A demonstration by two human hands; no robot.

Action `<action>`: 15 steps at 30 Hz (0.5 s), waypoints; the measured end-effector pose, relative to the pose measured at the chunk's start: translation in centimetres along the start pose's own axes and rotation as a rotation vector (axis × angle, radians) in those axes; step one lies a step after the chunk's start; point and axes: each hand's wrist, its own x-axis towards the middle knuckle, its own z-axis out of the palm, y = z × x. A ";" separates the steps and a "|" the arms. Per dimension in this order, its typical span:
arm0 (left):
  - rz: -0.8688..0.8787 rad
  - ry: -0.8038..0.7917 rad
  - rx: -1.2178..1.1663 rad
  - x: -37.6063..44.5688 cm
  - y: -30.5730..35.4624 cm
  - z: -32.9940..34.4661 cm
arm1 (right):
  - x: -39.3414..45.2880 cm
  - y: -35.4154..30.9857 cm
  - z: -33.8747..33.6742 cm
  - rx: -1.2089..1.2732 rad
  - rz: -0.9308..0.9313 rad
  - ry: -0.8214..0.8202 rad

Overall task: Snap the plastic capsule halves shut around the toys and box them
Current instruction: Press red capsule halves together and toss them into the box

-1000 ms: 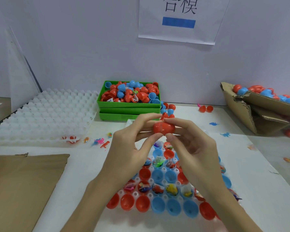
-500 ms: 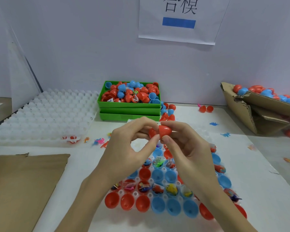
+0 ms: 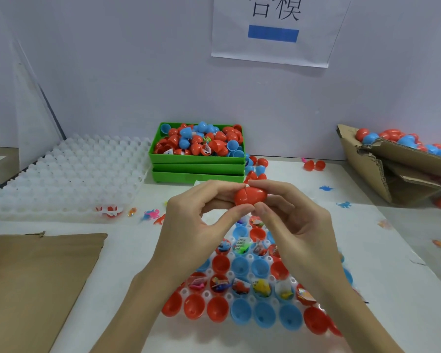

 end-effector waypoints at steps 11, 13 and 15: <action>0.090 0.036 0.115 -0.1 0.0 0.3 | 0.1 0.0 -0.6 -0.046 -0.031 -0.021; 0.119 0.054 0.172 -0.1 0.0 0.4 | -0.1 0.2 -0.5 -0.083 -0.023 0.007; 0.154 0.065 0.226 -0.2 0.0 0.4 | -0.3 0.1 0.0 -0.100 -0.006 0.026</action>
